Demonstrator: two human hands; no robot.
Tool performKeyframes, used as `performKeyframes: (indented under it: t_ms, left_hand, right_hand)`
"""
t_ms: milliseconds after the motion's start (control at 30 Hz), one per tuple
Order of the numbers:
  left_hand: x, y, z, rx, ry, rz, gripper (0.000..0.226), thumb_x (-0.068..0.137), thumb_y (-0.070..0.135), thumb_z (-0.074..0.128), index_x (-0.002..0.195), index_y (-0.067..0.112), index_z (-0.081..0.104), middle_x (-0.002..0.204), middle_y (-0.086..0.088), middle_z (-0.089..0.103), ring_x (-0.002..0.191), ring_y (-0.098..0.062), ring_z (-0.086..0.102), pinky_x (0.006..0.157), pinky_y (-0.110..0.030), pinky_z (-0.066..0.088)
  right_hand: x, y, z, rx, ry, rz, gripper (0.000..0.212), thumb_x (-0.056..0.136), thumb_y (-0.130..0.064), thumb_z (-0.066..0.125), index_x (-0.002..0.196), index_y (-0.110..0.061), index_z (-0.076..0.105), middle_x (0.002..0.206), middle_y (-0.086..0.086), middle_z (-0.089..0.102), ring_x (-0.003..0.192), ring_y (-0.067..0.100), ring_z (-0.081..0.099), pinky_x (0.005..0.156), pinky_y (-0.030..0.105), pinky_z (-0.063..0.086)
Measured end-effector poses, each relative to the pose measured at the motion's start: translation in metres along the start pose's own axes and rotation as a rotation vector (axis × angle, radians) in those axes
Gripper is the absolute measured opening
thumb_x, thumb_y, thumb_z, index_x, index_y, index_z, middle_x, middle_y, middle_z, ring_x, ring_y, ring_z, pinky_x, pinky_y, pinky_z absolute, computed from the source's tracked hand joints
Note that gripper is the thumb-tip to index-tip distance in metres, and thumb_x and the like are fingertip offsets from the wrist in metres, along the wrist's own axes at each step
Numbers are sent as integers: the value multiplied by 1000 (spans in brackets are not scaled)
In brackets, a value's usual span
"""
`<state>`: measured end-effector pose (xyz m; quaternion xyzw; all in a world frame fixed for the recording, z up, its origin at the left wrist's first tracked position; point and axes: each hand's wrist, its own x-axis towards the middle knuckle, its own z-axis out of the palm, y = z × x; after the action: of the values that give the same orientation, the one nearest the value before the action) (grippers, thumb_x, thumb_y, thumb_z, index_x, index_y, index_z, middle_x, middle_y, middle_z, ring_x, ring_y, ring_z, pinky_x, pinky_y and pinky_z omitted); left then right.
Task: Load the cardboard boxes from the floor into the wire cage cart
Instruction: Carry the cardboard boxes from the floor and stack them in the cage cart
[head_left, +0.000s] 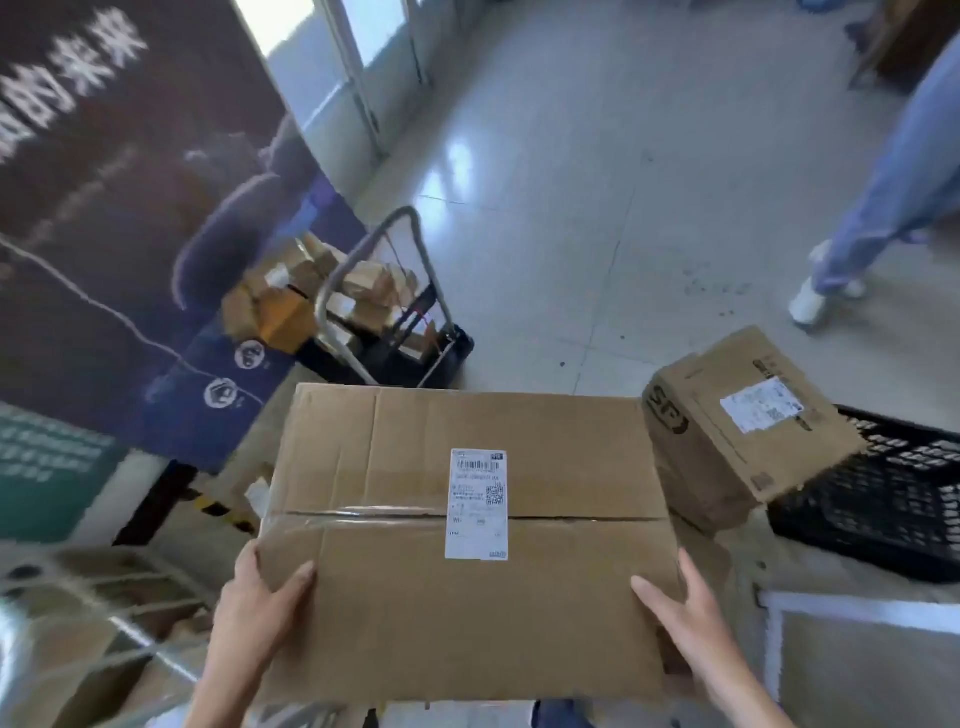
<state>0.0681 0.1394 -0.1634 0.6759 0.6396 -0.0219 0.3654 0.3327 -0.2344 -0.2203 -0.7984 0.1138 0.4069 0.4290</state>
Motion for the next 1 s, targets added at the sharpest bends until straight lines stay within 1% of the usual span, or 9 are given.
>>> performKeyframes:
  t_ms: [133, 233, 300, 367, 433, 567, 767, 900, 1000]
  left_hand:
    - [-62, -46, -108, -60, 231, -43, 77, 86, 48, 65, 147, 17, 29, 136, -17, 54, 121, -38, 53, 99, -48, 44]
    - [-113, -116, -180, -153, 390, -93, 75, 87, 48, 63, 147, 18, 31, 137, -13, 55, 121, -36, 53, 97, -46, 45]
    - [-148, -175, -219, -214, 483, -159, 78, 86, 48, 65, 149, 17, 30, 135, -15, 55, 121, -36, 53, 95, -44, 45]
    - [-182, -234, -249, -272, 566, -245, 81, 84, 47, 67, 149, 17, 29, 135, -17, 55, 121, -36, 53, 94, -43, 44]
    - [-214, -291, -273, -330, 633, -319, 81, 84, 45, 68, 149, 16, 30, 134, -18, 56, 121, -37, 53, 95, -44, 44]
    - [-269, -389, -312, -430, 736, -456, 76, 83, 46, 65, 147, 21, 32, 136, -10, 56, 123, -34, 50, 97, -46, 43]
    - [-309, -495, -358, -502, 828, -642, 73, 82, 49, 64, 145, 25, 35, 136, -10, 54, 123, -36, 50, 99, -48, 43]
    - [-296, -552, -386, -577, 856, -671, 71, 77, 51, 66, 138, 26, 41, 131, -10, 59, 118, -36, 54, 99, -50, 44]
    - [-267, -589, -411, -604, 841, -687, 69, 72, 53, 67, 132, 27, 45, 124, -8, 63, 110, -34, 59, 95, -49, 46]
  right_hand:
    - [-68, -75, 54, -174, -99, -237, 102, 76, -53, 77, 157, -26, 22, 158, -2, 33, 142, 25, 35, 112, 47, 33]
    - [-129, -104, 114, -305, -168, -386, 98, 73, -53, 79, 154, -24, 31, 151, 4, 46, 134, 28, 46, 109, 51, 38]
    - [-172, -111, 158, -389, -211, -490, 87, 73, -52, 79, 147, -26, 42, 139, 4, 56, 123, 29, 54, 105, 51, 42]
    - [-213, -111, 204, -472, -261, -562, 79, 75, -54, 78, 142, -28, 46, 134, 3, 59, 120, 30, 56, 104, 51, 42]
    - [-249, -104, 253, -524, -313, -603, 81, 74, -54, 78, 143, -27, 45, 135, 3, 59, 120, 30, 56, 105, 50, 41]
    - [-314, -76, 343, -579, -476, -681, 61, 75, -43, 81, 128, -27, 55, 114, -4, 69, 102, 21, 64, 98, 47, 48]
    - [-390, -47, 452, -686, -596, -808, 59, 76, -51, 75, 127, -31, 52, 101, -19, 64, 91, 10, 62, 86, 42, 50]
    - [-424, -48, 519, -789, -607, -924, 47, 79, -58, 66, 117, -40, 45, 109, -12, 64, 98, 19, 61, 86, 44, 50]
    - [-435, -49, 576, -820, -626, -957, 61, 80, -58, 64, 131, -35, 40, 123, -7, 59, 110, 24, 59, 88, 43, 48]
